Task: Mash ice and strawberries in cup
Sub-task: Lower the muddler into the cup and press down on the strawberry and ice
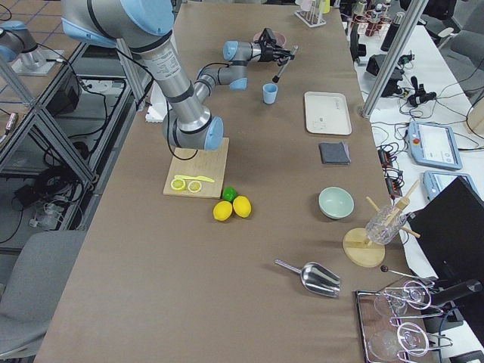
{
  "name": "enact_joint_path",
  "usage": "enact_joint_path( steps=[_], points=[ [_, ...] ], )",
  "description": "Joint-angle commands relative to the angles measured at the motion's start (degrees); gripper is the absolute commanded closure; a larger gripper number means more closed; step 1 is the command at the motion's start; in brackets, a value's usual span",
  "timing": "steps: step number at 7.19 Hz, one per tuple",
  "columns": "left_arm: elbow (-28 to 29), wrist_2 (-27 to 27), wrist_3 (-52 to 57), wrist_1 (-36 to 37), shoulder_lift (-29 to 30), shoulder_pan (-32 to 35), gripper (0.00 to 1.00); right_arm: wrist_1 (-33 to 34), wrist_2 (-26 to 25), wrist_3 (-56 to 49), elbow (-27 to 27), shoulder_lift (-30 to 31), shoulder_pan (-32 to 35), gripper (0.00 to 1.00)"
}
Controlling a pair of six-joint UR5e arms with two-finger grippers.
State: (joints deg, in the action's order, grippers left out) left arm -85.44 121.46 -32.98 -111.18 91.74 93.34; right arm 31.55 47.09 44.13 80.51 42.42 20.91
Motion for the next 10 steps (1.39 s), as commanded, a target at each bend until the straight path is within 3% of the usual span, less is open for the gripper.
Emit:
enact_joint_path(
  steps=[1,10],
  points=[
    [-0.07,0.0,-0.07,0.0,0.1,0.0,0.02,0.09,0.1,-0.71,0.35,0.29,0.8,1.0],
    [0.37,0.0,0.11,0.0,0.02,-0.09,0.02,-0.35,-2.97,-0.01,-2.37,2.41,-3.69,1.0]
  ],
)
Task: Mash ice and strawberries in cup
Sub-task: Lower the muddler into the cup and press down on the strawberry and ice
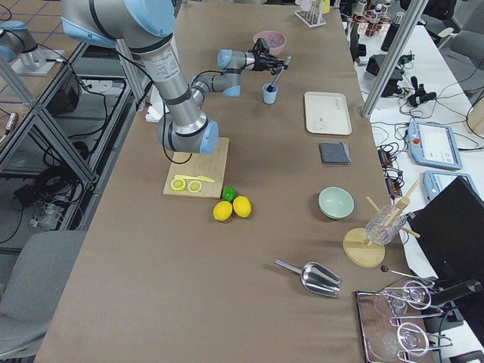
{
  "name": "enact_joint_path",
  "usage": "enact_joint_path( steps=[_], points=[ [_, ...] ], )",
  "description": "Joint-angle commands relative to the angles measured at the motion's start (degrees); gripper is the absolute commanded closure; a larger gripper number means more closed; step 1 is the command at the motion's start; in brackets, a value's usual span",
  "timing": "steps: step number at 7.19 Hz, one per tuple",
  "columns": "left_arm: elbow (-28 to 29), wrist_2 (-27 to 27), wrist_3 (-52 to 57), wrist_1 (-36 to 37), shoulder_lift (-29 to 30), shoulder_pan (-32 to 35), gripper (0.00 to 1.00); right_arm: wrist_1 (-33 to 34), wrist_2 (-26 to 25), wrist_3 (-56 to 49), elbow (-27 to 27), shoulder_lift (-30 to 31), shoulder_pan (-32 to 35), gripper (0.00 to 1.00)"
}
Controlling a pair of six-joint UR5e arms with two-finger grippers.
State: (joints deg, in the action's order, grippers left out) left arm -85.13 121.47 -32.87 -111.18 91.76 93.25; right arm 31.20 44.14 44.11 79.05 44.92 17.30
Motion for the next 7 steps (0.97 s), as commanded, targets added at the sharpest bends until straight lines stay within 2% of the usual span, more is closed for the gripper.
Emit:
enact_joint_path(
  steps=[1,7],
  points=[
    [0.05,0.0,0.0,0.0,-0.01,0.0,0.02,-0.09,-0.01,0.1,-1.0,-0.1,-0.42,1.0],
    [0.14,0.0,-0.09,-0.97,-0.53,0.0,0.02,0.09,-0.1,0.02,-0.65,-0.01,-0.78,1.0]
  ],
)
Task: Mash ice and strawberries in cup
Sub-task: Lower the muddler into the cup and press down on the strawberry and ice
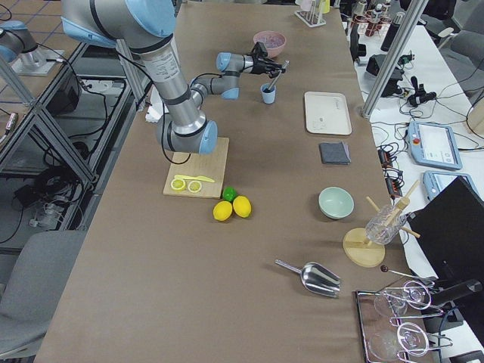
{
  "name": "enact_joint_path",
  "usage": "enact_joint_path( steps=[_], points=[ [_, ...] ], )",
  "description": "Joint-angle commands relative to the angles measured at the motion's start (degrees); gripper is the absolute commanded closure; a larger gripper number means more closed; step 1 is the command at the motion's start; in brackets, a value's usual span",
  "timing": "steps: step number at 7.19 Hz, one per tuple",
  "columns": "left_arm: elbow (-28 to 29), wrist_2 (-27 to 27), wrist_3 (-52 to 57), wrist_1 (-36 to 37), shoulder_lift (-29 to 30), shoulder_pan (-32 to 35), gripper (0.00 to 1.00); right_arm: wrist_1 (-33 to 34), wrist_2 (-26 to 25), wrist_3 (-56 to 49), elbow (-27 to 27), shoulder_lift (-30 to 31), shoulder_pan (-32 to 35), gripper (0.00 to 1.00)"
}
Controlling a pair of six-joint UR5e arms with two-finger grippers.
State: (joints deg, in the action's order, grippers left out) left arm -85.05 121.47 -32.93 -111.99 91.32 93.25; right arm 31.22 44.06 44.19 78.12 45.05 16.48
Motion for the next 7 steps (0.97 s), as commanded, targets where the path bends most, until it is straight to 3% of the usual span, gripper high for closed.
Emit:
enact_joint_path(
  steps=[1,4,7],
  points=[
    [0.06,0.0,0.06,-0.16,-0.09,0.0,0.02,0.06,-0.03,-0.25,1.06,-0.49,0.04,1.0],
    [-0.03,0.0,-0.12,-0.16,0.09,0.0,0.02,0.76,0.5,-0.86,4.06,-2.5,2.05,1.0],
    [-0.11,0.0,-0.38,-0.16,0.44,0.0,0.02,5.51,2.51,-1.65,4.76,-7.33,7.4,1.0]
  ],
)
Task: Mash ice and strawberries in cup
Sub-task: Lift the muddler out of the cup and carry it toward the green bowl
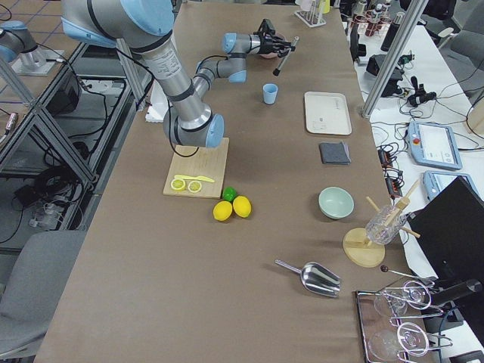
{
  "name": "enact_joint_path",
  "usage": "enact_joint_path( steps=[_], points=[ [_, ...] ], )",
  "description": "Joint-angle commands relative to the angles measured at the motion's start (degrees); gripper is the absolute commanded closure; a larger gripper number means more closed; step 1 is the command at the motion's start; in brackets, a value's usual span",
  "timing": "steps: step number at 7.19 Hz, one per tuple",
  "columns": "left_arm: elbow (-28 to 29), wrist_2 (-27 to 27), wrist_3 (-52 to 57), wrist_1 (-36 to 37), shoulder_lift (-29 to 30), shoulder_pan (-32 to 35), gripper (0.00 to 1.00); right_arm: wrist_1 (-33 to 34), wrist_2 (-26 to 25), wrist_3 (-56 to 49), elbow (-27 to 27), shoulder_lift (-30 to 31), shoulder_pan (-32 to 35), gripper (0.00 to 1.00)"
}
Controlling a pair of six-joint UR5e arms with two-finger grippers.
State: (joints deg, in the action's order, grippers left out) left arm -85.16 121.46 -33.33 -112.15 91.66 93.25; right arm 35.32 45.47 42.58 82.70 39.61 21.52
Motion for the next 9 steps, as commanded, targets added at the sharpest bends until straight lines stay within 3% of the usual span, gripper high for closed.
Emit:
enact_joint_path(
  steps=[1,3,5,6,9],
  points=[
    [-0.18,0.0,-0.07,0.0,0.1,0.0,0.02,2.64,4.25,-0.13,0.71,-2.6,5.0,1.0],
    [-1.05,0.09,-0.16,0.0,0.1,0.0,0.02,10.08,11.8,0.39,2.9,-2.78,10.97,1.0],
    [-2.2,0.0,-0.24,0.0,0.1,0.0,0.02,13.19,24.68,5.01,3.7,1.57,17.12,1.0],
    [-2.99,0.0,0.28,0.0,0.19,0.0,0.02,15.64,36.07,5.84,4.22,5.18,22.2,1.0],
    [-7.46,-0.44,0.46,-0.52,-0.6,-0.09,0.02,27.12,63.68,5.85,6.76,12.4,36.09,1.0]
  ],
)
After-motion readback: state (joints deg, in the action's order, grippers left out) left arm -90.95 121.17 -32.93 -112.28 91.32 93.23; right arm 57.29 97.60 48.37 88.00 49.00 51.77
